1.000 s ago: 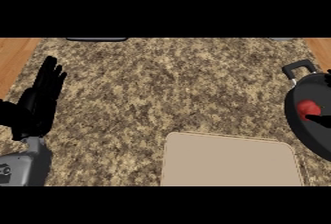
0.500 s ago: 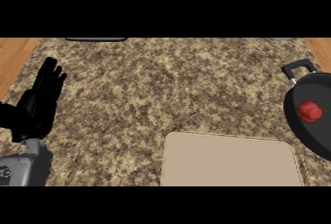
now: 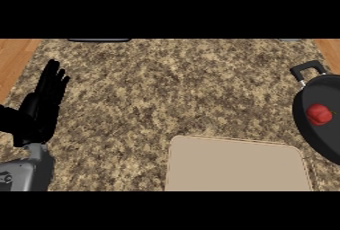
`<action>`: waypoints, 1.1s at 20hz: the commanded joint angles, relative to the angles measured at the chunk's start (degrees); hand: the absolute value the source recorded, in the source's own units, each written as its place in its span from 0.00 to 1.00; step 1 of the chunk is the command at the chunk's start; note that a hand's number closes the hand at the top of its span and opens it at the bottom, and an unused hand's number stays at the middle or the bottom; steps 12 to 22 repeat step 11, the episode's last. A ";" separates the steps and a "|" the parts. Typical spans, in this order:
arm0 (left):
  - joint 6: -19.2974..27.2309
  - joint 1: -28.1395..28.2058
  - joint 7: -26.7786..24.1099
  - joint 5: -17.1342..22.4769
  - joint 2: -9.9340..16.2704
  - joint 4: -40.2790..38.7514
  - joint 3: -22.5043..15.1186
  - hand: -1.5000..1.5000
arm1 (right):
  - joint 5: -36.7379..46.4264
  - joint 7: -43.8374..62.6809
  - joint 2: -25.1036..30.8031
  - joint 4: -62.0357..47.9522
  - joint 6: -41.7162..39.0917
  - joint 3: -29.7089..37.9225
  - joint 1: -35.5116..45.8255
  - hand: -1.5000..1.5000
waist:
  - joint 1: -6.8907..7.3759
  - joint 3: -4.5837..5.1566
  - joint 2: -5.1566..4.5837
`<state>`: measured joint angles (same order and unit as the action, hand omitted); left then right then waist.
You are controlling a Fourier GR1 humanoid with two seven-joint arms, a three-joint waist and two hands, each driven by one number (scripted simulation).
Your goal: Pick the bell pepper from the tray and place it in the pot
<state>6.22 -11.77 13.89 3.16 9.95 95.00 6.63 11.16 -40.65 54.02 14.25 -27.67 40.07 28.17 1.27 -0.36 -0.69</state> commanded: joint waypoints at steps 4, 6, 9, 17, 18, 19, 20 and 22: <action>-1.51 -0.77 0.86 1.55 1.70 0.22 1.54 0.50 | -1.11 -4.93 4.65 -1.53 -8.84 0.53 -2.73 0.00 | 0.38 -0.14 -0.13; -0.11 -2.87 0.49 0.61 0.95 -1.95 1.48 0.50 | -0.52 -6.71 3.03 -0.92 -7.47 -0.37 -3.64 0.00 | -0.05 -0.15 -0.23; -1.55 0.73 -2.89 0.60 0.29 -1.31 0.58 0.50 | -0.92 -6.47 2.73 -1.07 -7.10 -0.45 -3.91 0.00 | 0.47 -0.13 -0.14; -1.41 -0.26 -1.24 1.10 0.87 -2.18 1.45 0.50 | -1.76 -6.64 4.25 -1.36 -9.27 0.09 -4.90 0.00 | 0.11 -0.18 -0.11; -1.41 -0.26 -1.24 1.10 0.87 -2.18 1.45 0.50 | -1.76 -6.64 4.25 -1.36 -9.27 0.09 -4.90 0.00 | 0.11 -0.18 -0.11; -1.41 -0.26 -1.24 1.10 0.87 -2.18 1.45 0.50 | -1.76 -6.64 4.25 -1.36 -9.27 0.09 -4.90 0.00 | 0.11 -0.18 -0.11; -1.41 -0.26 -1.24 1.10 0.87 -2.18 1.45 0.50 | -1.76 -6.64 4.25 -1.36 -9.27 0.09 -4.90 0.00 | 0.11 -0.18 -0.11; -1.41 -0.26 -1.24 1.10 0.87 -2.18 1.45 0.50 | -1.76 -6.64 4.25 -1.36 -9.27 0.09 -4.90 0.00 | 0.11 -0.18 -0.11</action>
